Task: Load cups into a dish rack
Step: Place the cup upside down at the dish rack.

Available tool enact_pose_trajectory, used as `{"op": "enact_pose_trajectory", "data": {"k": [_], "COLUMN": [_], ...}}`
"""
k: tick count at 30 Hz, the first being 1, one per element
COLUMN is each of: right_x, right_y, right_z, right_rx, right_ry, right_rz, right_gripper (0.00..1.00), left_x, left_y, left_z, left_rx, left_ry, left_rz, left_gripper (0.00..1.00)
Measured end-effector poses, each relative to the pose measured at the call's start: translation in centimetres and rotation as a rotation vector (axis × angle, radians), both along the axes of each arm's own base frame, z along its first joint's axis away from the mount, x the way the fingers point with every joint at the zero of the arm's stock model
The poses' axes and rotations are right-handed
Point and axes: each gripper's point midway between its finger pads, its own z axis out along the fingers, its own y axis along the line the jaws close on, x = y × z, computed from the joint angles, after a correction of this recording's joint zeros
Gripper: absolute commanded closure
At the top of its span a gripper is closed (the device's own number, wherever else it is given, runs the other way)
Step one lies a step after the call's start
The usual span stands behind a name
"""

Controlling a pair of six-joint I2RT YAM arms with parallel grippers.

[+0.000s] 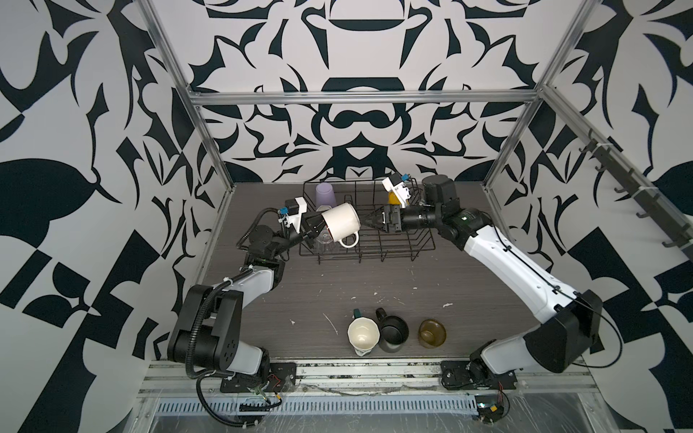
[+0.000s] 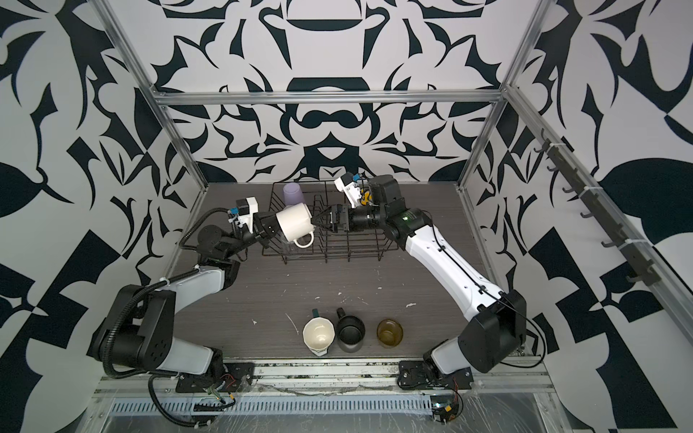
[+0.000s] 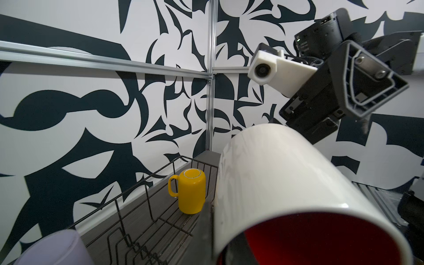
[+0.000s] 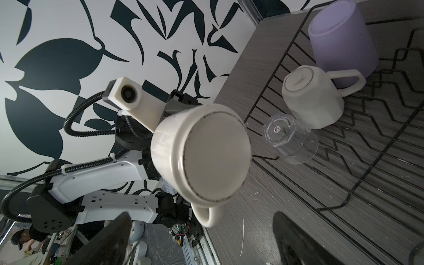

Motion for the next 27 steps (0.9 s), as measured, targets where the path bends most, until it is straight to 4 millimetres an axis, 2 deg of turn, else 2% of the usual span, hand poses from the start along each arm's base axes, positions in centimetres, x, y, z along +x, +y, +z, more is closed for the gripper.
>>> {"op": "enact_pose_trajectory", "data": {"k": [9, 20, 27], "right_x": [1.3, 1.0, 1.1], "right_y": [2.1, 5.1, 5.7], "right_z": [-0.8, -1.0, -0.9], "right_rx": [-0.022, -0.003, 0.007], "right_ry": [-0.003, -0.015, -0.001], "right_rz": [0.011, 0.077, 0.081], "right_gripper": [0.02, 0.03, 0.03], "left_x": [-0.8, -1.1, -0.9], "left_y": [-0.2, -0.3, -0.1], "left_z": [0.4, 0.3, 0.3], "left_rx": [-0.001, 0.003, 0.002], "left_ry": [-0.002, 0.012, 0.015], "left_rz": [-0.034, -0.057, -0.049], "left_gripper": [1.00, 1.00, 1.00]}}
